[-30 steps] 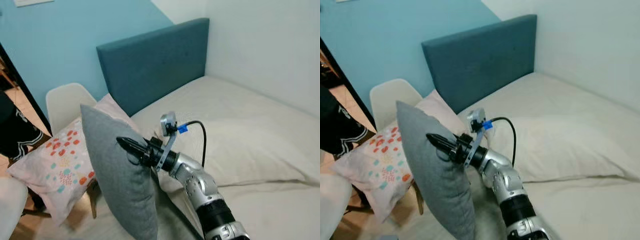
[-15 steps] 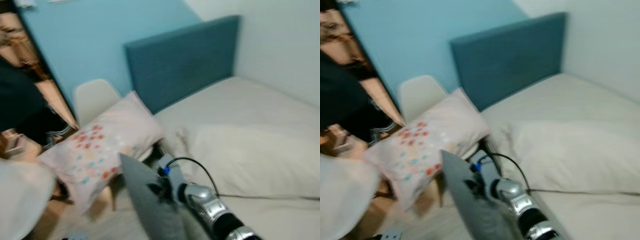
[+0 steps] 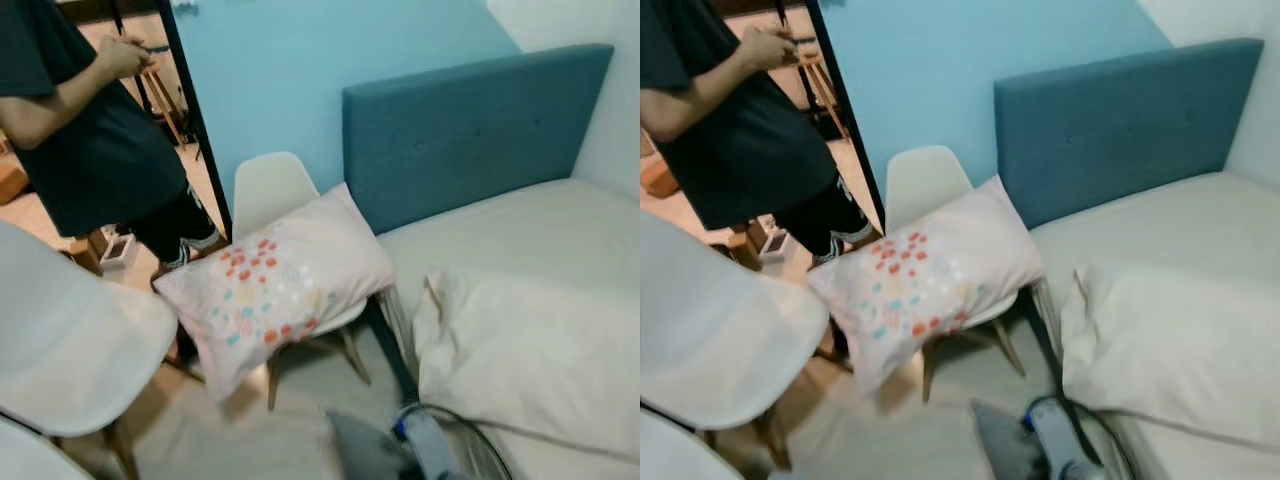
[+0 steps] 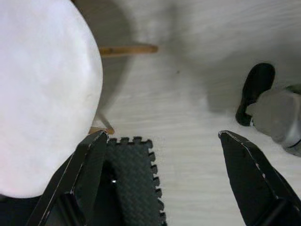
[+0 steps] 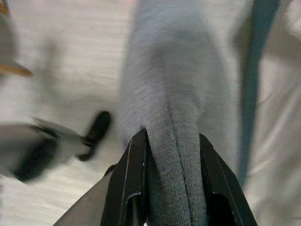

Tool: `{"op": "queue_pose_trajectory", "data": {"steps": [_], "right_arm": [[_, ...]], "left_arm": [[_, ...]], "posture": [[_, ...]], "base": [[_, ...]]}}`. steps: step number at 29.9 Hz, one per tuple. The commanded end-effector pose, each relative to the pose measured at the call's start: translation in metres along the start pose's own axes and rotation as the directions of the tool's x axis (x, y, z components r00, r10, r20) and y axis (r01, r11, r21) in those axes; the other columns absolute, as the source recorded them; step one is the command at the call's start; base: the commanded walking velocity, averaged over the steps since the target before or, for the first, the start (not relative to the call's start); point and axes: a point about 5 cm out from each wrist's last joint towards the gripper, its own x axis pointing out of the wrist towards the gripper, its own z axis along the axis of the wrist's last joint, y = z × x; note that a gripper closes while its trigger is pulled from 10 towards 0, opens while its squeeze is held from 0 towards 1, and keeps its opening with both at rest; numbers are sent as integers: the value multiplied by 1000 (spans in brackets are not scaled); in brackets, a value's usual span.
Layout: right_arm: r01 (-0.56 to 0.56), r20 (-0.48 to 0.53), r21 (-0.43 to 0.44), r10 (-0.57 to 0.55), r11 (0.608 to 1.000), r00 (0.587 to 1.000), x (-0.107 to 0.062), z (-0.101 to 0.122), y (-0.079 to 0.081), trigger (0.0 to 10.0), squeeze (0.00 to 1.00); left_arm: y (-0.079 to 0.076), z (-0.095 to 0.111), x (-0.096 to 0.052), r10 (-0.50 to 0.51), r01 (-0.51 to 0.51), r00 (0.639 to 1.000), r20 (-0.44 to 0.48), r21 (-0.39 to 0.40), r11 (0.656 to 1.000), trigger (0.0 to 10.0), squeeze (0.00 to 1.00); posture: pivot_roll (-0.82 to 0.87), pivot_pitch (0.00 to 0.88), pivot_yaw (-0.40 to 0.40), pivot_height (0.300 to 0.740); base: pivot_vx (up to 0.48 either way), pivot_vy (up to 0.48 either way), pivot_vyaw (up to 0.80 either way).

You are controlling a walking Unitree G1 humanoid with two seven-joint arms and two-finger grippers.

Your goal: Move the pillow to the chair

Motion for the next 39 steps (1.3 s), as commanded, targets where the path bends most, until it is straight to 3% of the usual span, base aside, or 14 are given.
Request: {"op": "queue_pose_trajectory", "data": {"steps": [1, 11, 19, 22, 27, 34, 39], "right_arm": [[17, -60, 14, -16, 1000, 998, -2, -17, 1, 10000, 0], [19, -136, -50, -26, 999, 990, -6, -43, 3, 10000, 0], [19, -136, -50, -26, 999, 990, -6, -43, 3, 10000, 0], [34, -142, -86, -46, 996, 989, -7, -45, 1, 10000, 0], [48, -141, -102, -62, 994, 988, -8, -45, -5, 10000, 0], [65, -123, -95, -76, 993, 989, -10, -42, -13, 10000, 0], [67, -39, -94, -71, 993, 997, -5, -16, -12, 10000, 0]], "left_arm": [[0, -5, -1, -9, 9, 1000, -12, 13, 1000, 10000, 0], [-5, -4, -1, -18, 18, 1000, -6, 9, 1000, 10000, 0], [-5, -4, -1, -18, 18, 1000, -6, 9, 1000, 10000, 0], [-14, 7, 0, -31, 31, 999, 15, 6, 1000, 10000, 0], [-15, 9, 0, -34, 33, 999, 17, 11, 999, 10000, 0], [-14, 9, 0, -34, 34, 999, 18, 16, 999, 10000, 0], [-14, 8, 0, -39, 39, 999, 24, 18, 999, 10000, 0]], "posture": [[-118, 18, 62, 740], [-119, 21, 49, 740], [-119, 21, 49, 740], [-118, 20, 41, 740], [-119, 19, 38, 740], [-117, 20, 37, 740], [-115, 16, 37, 740]], "base": [[0, 0, 694], [0, 0, 688], [0, 0, 688], [0, 0, 690], [0, 0, 691], [0, 0, 692], [0, 0, 693]]}}
